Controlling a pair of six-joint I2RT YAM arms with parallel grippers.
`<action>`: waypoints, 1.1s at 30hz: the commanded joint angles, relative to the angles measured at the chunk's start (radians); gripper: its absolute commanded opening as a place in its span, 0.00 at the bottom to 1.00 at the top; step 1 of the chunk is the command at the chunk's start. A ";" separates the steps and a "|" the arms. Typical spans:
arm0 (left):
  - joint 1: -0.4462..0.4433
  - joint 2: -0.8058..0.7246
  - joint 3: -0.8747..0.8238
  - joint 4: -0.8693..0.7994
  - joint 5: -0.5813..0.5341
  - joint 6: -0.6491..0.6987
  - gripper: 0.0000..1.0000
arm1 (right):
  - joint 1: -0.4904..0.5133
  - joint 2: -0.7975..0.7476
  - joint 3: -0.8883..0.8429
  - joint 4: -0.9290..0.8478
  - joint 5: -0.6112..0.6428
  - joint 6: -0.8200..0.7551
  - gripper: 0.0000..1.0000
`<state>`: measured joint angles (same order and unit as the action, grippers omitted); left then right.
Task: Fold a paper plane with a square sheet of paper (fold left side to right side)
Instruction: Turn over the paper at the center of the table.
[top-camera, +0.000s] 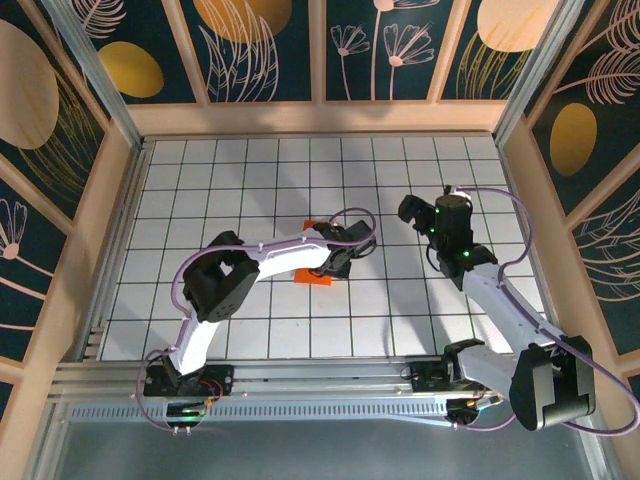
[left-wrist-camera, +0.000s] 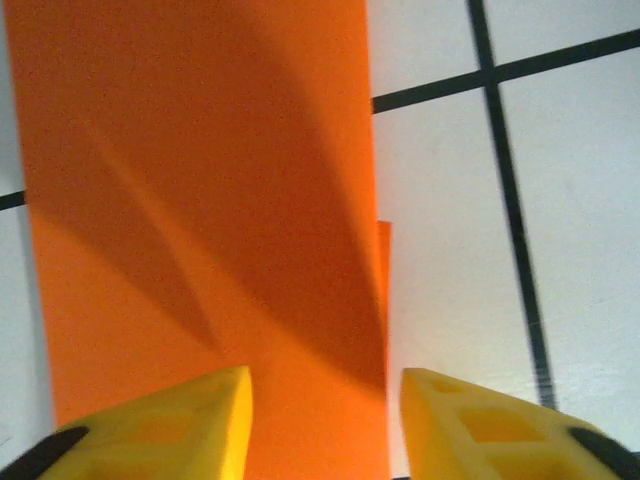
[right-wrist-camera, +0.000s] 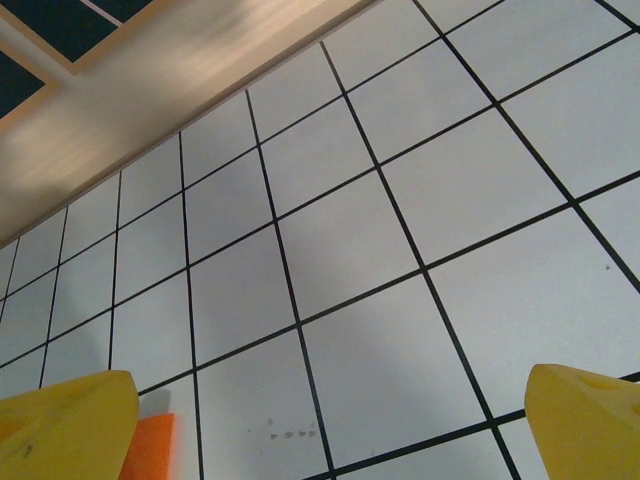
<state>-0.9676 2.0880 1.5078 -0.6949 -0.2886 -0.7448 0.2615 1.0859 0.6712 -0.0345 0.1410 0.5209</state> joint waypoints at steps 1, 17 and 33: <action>0.029 -0.018 -0.002 0.075 0.098 0.016 0.48 | -0.007 0.012 0.005 -0.009 -0.029 -0.018 0.99; 0.302 -0.357 -0.410 0.622 0.491 -0.033 0.54 | 0.049 0.208 0.021 0.110 -0.554 0.117 0.56; 0.552 -0.600 -0.790 0.940 0.632 -0.179 0.61 | 0.324 0.648 0.123 0.364 -0.651 0.279 0.16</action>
<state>-0.4187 1.5078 0.7258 0.1844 0.3119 -0.9062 0.5709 1.7069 0.7521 0.2695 -0.4992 0.7723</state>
